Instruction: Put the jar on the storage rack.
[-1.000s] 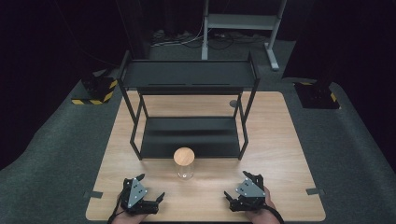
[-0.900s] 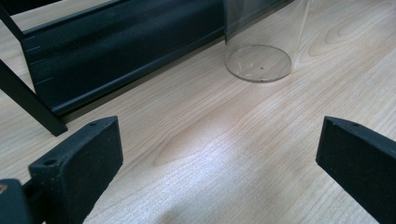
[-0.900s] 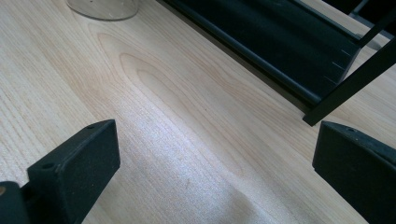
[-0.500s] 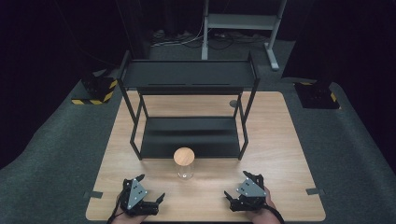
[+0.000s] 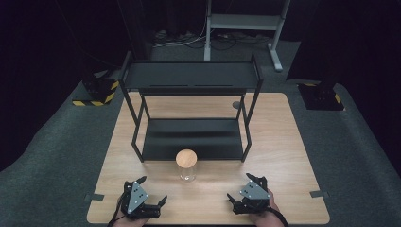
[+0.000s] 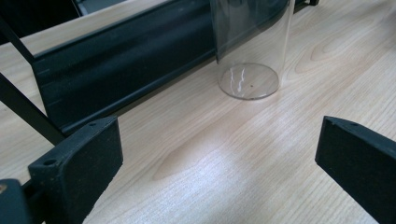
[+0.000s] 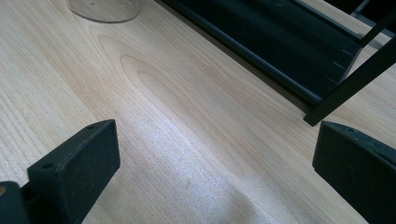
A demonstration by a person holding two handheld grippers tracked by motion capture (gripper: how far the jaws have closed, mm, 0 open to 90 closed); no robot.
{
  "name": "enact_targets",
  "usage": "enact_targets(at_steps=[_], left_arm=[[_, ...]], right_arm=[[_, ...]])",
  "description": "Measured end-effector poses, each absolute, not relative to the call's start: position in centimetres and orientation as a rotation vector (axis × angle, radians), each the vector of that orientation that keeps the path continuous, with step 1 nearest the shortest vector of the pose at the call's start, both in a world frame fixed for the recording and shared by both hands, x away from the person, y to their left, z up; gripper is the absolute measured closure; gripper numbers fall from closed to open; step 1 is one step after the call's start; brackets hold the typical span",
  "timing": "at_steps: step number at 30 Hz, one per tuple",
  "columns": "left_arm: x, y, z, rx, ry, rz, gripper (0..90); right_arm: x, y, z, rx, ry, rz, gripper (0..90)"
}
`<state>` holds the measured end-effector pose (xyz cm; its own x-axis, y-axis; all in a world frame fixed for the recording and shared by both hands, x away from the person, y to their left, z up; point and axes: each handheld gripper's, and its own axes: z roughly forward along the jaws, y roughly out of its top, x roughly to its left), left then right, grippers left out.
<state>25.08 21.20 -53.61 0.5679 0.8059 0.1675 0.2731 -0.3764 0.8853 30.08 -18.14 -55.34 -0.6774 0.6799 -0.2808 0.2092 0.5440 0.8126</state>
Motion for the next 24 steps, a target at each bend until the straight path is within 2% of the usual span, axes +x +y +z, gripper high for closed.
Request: enact_targets(at_steps=[24], left_arm=[[24.7,21.1,-52.3,1.823,0.865,0.697,1.5]], right_arm=[[30.1,-18.1,-55.3,0.711,2.201,1.048,0.0]])
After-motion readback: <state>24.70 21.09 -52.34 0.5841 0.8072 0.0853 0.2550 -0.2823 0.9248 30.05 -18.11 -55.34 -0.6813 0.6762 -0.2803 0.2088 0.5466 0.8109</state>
